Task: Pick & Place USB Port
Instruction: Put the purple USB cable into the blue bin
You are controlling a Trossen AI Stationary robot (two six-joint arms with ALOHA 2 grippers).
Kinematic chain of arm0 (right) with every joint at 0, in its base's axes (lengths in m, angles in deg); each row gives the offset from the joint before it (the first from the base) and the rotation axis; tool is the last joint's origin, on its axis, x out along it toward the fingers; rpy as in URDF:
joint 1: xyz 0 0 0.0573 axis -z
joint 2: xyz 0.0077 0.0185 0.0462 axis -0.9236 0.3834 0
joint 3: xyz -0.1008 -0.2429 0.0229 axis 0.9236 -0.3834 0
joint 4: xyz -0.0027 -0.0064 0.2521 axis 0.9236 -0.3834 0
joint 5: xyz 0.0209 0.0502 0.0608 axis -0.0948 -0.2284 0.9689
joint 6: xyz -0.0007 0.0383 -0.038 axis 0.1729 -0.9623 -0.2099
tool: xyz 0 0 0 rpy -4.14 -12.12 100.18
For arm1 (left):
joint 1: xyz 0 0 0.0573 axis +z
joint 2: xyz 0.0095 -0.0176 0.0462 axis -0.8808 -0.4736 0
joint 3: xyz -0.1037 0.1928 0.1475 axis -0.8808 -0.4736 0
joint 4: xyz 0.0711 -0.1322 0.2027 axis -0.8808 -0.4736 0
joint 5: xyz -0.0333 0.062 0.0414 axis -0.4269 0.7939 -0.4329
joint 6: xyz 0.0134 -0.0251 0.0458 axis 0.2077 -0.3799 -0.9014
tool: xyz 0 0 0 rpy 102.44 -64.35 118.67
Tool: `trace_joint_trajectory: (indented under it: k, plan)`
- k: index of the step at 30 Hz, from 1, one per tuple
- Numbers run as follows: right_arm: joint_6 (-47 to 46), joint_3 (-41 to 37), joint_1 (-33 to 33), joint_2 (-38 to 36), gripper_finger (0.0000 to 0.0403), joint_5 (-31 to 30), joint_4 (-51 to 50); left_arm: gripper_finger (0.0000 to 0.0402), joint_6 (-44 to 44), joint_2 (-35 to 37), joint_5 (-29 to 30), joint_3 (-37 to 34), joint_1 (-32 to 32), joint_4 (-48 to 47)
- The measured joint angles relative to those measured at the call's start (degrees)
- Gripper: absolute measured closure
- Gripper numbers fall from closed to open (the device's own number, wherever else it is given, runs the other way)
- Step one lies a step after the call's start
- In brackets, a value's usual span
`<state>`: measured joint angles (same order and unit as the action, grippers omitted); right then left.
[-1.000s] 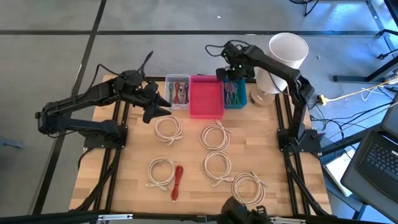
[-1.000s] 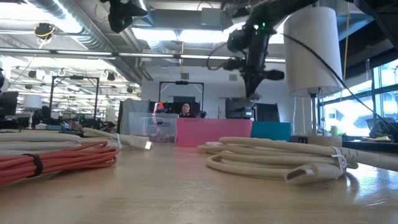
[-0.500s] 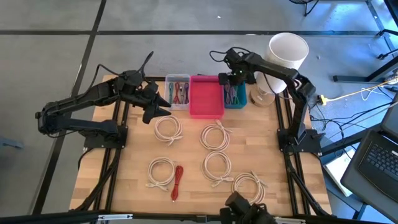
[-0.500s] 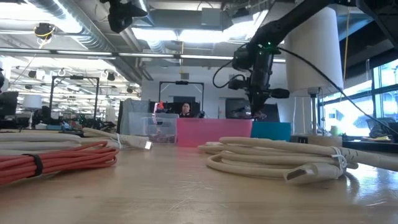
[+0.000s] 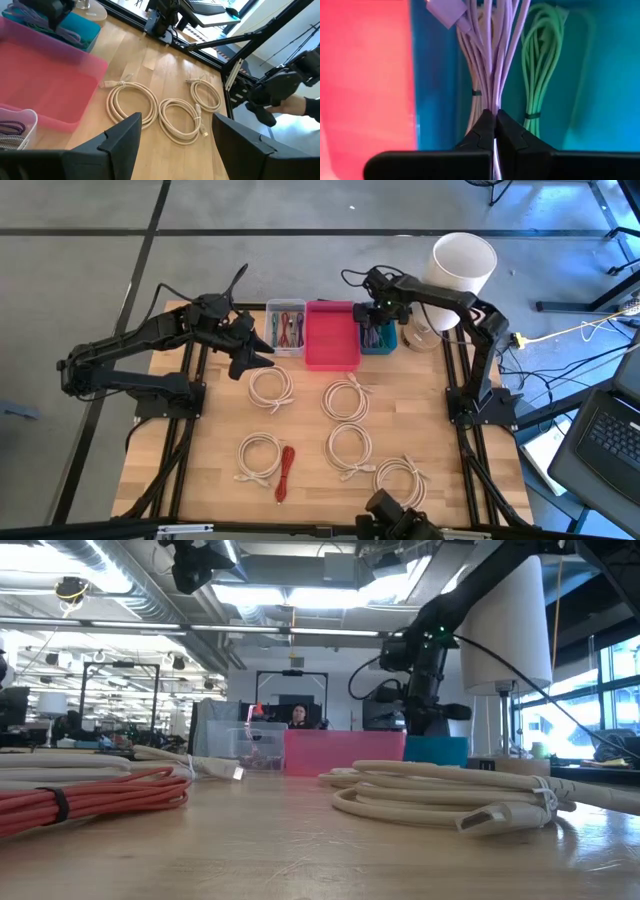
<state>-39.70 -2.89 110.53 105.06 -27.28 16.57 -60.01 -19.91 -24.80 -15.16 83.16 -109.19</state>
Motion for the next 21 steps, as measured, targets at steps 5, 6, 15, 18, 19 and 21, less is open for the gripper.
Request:
trace_joint_trajectory:
  k: [5, 6, 15, 18, 19, 21]
  plan:
    - [-0.46, -4.45, 0.0, 0.0, 0.0403, 1.33, 1.81, 0.0167, 0.0, 0.0, 0.0, 0.0, 0.0, -0.02]
    - [-0.46, -5.2, 0.0, 0.0, 0.0403, 1.42, 2.14, 0.0167, -0.04, 0.0, 0.0, 0.0, 0.0, -0.02]
    - [-1.08, -7.17, -0.11, 0.02, 0.0399, 1.63, 5.52, 0.0167, -0.48, 0.02, 0.0, 0.0, 0.0, -0.02]
    - [-1.72, -7.17, -0.11, 0.02, 0.0393, 1.63, 6.87, 0.0167, -0.32, 0.01, 0.0, 0.0, 0.0, -0.02]
    - [-1.75, -7.16, -0.11, 0.02, 0.039, 1.65, 7.19, 0.0167, -0.11, 0.01, 0.0, 0.0, 0.0, -0.02]
    - [-2.02, -7.15, -0.17, 0.02, 0.038, 1.64, 7.04, 0.0167, -0.08, 0.0, 0.0, 0.0, 0.0, -0.02]
